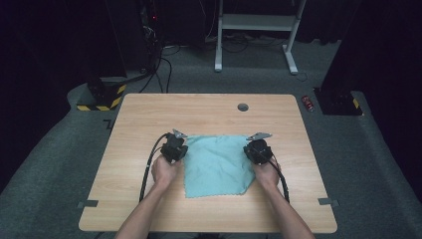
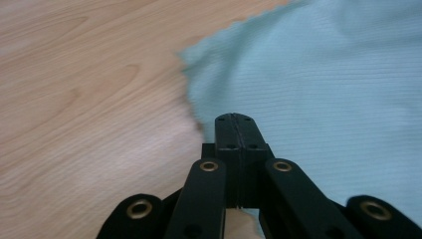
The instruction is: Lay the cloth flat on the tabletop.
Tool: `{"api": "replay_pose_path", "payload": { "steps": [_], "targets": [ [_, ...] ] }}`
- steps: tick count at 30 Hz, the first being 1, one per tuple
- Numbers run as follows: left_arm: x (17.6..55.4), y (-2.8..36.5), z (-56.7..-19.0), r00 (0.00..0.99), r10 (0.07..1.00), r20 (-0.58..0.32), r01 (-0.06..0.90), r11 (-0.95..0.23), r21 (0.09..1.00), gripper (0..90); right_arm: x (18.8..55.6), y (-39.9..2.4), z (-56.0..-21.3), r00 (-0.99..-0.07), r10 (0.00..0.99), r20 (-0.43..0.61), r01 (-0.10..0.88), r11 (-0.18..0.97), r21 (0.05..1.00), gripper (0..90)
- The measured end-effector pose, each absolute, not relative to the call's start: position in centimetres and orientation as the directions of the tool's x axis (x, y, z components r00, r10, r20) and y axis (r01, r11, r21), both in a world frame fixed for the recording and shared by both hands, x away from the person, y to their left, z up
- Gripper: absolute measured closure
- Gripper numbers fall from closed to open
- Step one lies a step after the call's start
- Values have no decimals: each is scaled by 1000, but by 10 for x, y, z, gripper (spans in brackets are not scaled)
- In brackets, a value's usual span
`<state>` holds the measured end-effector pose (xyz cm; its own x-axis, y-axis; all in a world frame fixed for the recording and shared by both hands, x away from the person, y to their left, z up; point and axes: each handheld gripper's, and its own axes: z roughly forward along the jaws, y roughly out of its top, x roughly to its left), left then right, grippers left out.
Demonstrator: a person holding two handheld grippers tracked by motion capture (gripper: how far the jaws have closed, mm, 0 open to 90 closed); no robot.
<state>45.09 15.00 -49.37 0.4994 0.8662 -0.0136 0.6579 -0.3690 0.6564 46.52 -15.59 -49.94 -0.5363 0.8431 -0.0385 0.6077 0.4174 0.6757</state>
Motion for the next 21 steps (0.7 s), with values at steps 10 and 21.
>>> {"api": "replay_pose_path", "payload": {
  "steps": [10, 21],
  "targets": [
    [406, 137, -504, 564, 824, -48, 646, -405, 647, 564, 430, -171, -496, -578, 815, 31, 597, 397, 697, 716],
    [415, 127, -505, 604, 791, 96, 598, -530, 601, 900, 430, -156, -511, -622, 783, -13, 586, 477, 655, 900]
  ]
}}
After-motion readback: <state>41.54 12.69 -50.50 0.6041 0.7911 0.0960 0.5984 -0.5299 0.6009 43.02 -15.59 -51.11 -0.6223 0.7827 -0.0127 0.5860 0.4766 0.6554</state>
